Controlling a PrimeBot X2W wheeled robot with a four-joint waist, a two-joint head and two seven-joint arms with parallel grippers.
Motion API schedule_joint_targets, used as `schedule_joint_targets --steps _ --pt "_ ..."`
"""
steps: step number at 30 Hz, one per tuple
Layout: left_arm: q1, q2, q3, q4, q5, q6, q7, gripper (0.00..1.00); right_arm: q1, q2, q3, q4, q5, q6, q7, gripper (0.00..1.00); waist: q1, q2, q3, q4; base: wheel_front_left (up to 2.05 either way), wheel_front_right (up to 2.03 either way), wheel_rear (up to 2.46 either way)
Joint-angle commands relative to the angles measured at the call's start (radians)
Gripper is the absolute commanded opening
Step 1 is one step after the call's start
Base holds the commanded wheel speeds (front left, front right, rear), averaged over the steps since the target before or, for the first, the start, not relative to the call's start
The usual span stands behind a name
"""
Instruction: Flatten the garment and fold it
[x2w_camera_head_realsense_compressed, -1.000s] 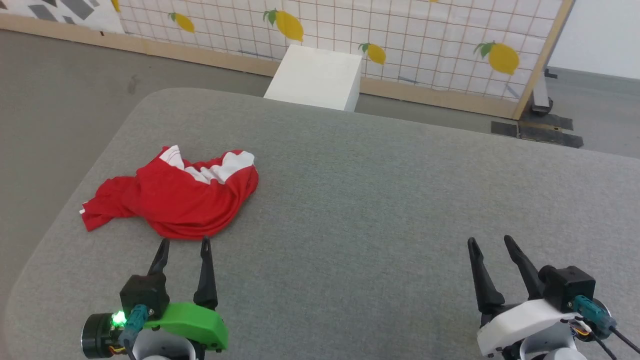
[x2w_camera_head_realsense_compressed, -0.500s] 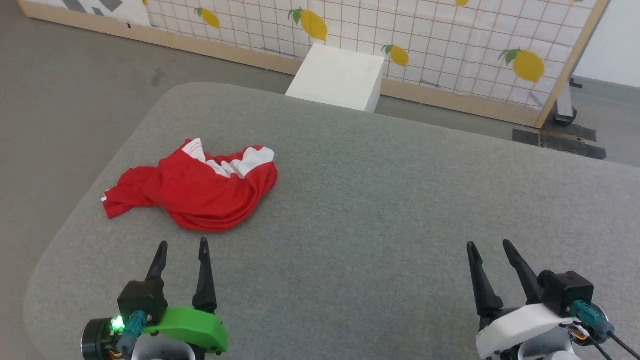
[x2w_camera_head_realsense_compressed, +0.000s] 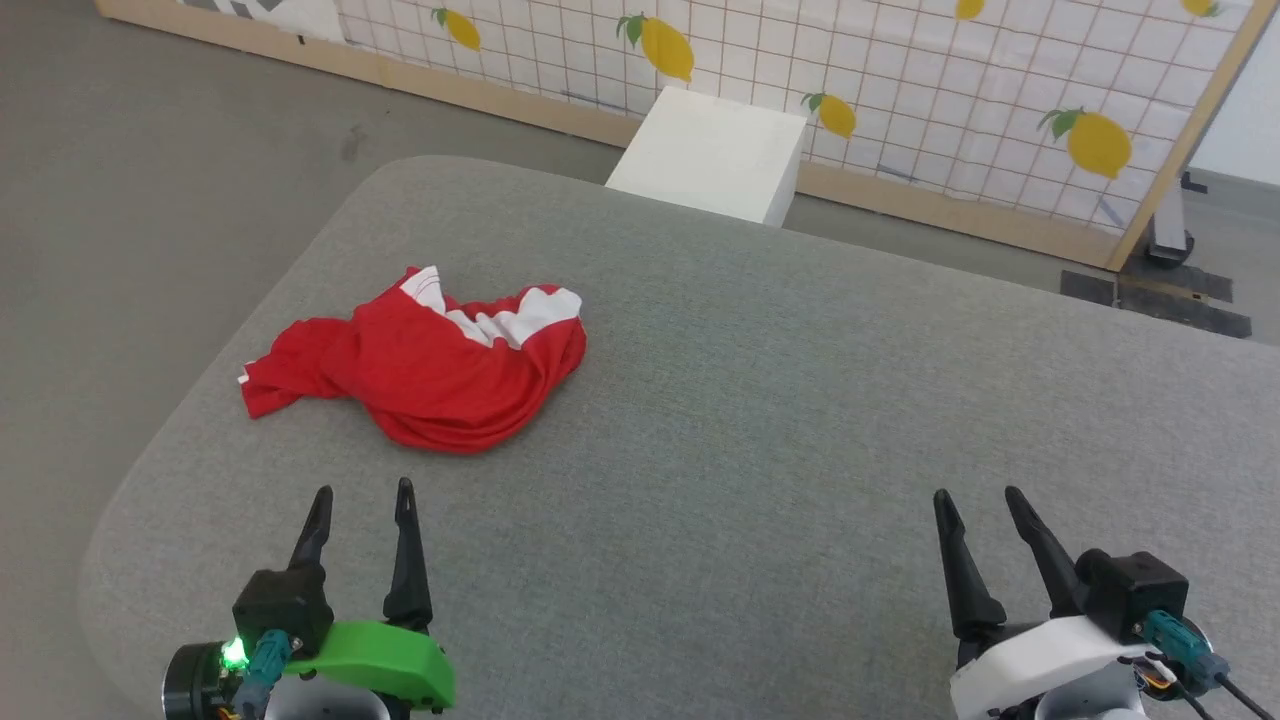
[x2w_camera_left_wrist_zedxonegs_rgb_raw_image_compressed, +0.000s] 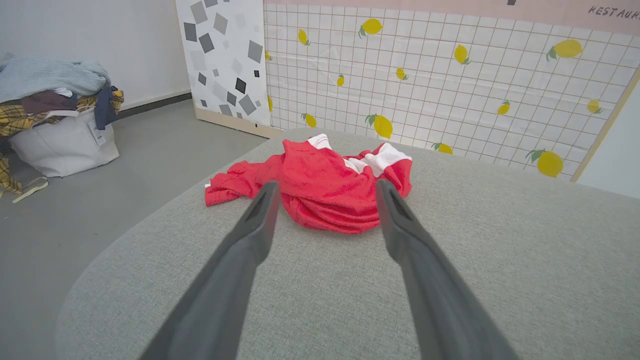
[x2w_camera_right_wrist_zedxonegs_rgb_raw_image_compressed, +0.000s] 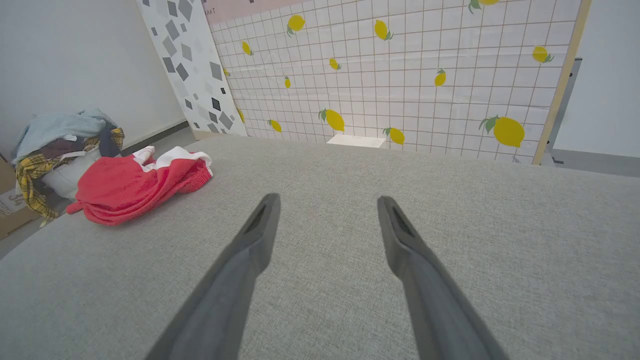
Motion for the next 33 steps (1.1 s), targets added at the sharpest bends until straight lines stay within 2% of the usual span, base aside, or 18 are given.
schedule_joint_targets --steps 1,16,25,30,33 --pt "0.017 -0.005 -0.002 0.005 -0.015 0.006 -0.013 1.0 0.017 0.001 0.001 0.009 0.013 -0.001 -0.014 1.0 0.0 0.0 0.002 0.008 0.0 0.0 0.0" --pt "0.024 -0.005 -0.01 0.023 -0.034 0.015 -0.047 1.0 0.02 0.001 0.005 0.045 0.033 -0.002 -0.048 1.0 0.0 0.0 -0.001 0.064 0.0 0.0 0.0" --pt "0.021 -0.005 -0.009 0.024 -0.028 0.013 -0.047 1.0 0.02 0.001 0.005 0.04 0.017 -0.002 -0.048 1.0 0.0 0.0 -0.001 0.056 0.0 0.0 0.0" --pt "-0.022 0.008 -0.014 0.058 -0.023 -0.017 -0.047 1.0 0.009 0.001 0.006 0.022 -0.009 -0.002 -0.046 1.0 0.0 0.0 0.012 0.037 0.0 0.0 0.0" --pt "-0.111 0.026 -0.015 0.113 -0.039 -0.043 -0.021 1.0 -0.011 0.001 0.002 -0.001 -0.03 -0.002 -0.032 1.0 0.0 0.0 0.043 0.012 0.0 0.0 0.0"
